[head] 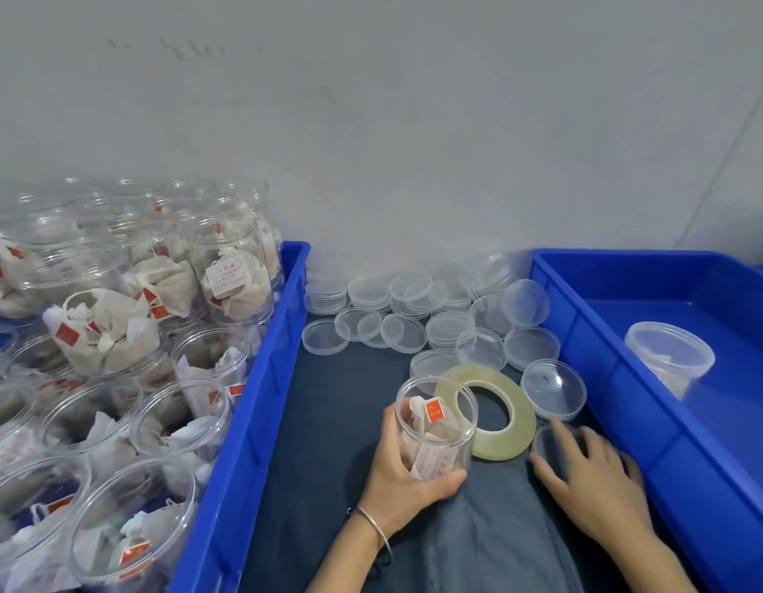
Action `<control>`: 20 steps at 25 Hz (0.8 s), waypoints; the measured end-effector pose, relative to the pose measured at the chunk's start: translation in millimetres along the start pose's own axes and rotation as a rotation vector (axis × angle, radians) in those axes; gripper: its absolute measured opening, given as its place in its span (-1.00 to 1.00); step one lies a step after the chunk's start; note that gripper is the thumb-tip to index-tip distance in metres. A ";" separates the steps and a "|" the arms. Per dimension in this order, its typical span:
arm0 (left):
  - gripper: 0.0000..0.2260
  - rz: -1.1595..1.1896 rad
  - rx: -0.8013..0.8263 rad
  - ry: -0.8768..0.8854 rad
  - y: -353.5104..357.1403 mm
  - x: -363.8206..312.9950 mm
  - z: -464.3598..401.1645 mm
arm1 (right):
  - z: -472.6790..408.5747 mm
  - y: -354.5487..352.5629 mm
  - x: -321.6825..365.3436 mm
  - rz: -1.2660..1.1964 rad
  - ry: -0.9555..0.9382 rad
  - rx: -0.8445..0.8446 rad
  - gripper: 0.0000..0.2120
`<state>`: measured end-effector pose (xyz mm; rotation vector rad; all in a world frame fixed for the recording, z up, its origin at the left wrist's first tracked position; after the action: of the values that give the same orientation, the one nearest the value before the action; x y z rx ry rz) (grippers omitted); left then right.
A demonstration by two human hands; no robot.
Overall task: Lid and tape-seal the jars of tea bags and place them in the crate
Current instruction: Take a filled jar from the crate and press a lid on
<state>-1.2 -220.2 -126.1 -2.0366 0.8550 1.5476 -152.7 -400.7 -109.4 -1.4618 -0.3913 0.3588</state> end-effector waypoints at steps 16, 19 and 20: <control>-0.31 -0.097 -0.062 0.151 13.0 -25.8 -11.2 | 39.6 -64.3 98.8 -1.336 -0.409 0.105 -0.48; -0.29 -0.168 -0.031 0.178 11.4 -22.8 -15.4 | 41.2 -68.0 89.6 -1.023 -0.582 0.052 -0.49; -0.30 -0.205 -0.011 0.192 9.7 -20.9 -16.2 | 40.9 -73.5 88.0 -0.900 -0.641 0.037 -0.47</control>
<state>-0.7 -233.6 -101.4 -2.2298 0.6808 1.2657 -94.0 -329.5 -30.0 -0.9699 -1.4773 0.0847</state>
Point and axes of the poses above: each hand's wrist, its own z-axis away from the middle knuckle, its own y-axis out of the palm, x = y × z, the point moved 1 cm from there along -z, towards the middle knuckle, and after that the axes turned 7 degrees about y, right-handed, at the moved point
